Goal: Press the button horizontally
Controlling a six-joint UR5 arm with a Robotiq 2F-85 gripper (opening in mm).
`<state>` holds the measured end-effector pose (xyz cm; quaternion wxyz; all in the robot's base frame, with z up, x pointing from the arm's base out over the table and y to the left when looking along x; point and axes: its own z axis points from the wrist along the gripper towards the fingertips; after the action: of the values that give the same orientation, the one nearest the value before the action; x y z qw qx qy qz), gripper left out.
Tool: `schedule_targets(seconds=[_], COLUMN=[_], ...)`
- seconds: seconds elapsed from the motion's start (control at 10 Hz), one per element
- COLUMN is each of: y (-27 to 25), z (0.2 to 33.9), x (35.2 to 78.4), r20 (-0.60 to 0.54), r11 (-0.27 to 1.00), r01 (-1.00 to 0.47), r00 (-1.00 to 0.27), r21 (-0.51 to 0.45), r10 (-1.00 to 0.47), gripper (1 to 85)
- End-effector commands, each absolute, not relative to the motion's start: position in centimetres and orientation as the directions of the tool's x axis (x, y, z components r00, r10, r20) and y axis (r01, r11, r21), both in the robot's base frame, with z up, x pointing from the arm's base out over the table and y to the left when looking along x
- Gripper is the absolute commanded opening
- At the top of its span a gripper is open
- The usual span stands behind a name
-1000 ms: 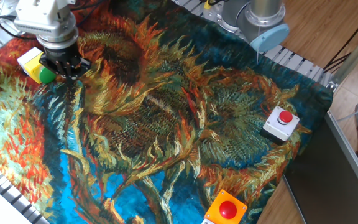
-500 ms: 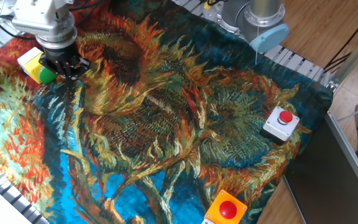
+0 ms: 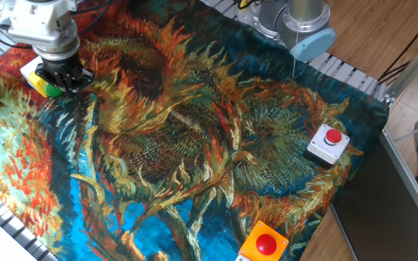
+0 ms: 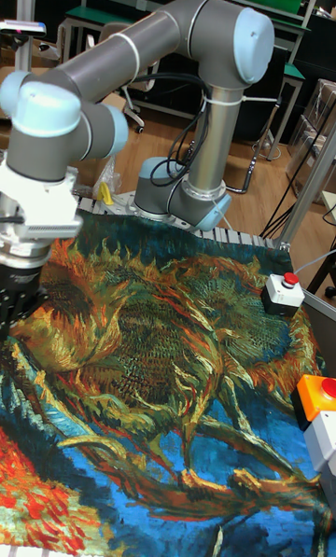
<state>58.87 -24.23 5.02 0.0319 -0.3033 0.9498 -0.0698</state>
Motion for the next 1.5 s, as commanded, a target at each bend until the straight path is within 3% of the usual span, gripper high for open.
schedule_targets(seconds=[0.0,0.4,0.7,1.0,1.4], y=[-25.9,-25.1,-27.8,-27.1,-28.3], z=[3.9,3.7,2.7,2.4,3.1], x=[59.0,59.1,57.9,57.3,58.3], r20=[-0.001,-0.028,0.035,0.046,0.068], r11=[0.804,0.822,0.798,0.796,0.734], r01=[-0.572,-0.553,-0.569,-0.570,-0.619], r00=[-0.815,-0.827,-0.818,-0.818,-0.775], r21=[-0.161,-0.139,-0.200,-0.205,-0.280], r10=[-0.580,-0.561,-0.574,-0.574,-0.628], gripper=[1.3,1.3,1.3,1.3,1.3])
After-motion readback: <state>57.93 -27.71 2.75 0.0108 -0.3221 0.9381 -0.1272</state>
